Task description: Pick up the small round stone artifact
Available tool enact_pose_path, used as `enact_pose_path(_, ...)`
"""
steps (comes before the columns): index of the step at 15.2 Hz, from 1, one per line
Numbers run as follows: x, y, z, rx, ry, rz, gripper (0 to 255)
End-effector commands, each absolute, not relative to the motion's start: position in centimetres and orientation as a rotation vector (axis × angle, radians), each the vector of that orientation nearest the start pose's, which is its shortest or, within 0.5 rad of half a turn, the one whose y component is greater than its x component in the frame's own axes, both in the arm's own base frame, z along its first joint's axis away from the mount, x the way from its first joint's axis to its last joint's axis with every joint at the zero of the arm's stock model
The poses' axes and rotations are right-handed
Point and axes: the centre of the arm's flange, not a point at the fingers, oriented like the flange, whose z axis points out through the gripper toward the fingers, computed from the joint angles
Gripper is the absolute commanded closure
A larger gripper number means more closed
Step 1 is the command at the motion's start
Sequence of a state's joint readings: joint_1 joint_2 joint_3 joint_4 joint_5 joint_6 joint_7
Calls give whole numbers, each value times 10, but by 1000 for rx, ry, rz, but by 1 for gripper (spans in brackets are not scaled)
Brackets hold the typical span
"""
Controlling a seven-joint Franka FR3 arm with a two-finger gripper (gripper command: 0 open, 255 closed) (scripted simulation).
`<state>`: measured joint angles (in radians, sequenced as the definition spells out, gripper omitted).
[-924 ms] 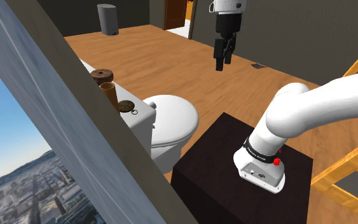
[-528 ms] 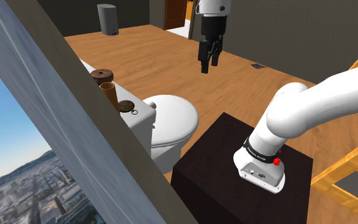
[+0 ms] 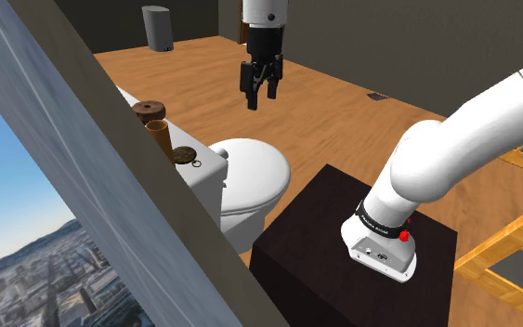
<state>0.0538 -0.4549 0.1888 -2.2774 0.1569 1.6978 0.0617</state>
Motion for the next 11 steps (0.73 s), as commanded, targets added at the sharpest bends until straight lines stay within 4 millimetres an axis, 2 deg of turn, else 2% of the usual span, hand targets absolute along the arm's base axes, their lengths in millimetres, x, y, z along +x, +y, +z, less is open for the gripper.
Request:
enact_pose_path(1,405,136,512,-3075,-197,192,0)
enact_pose_path(11,492,223,499,-3078,-215,89,0)
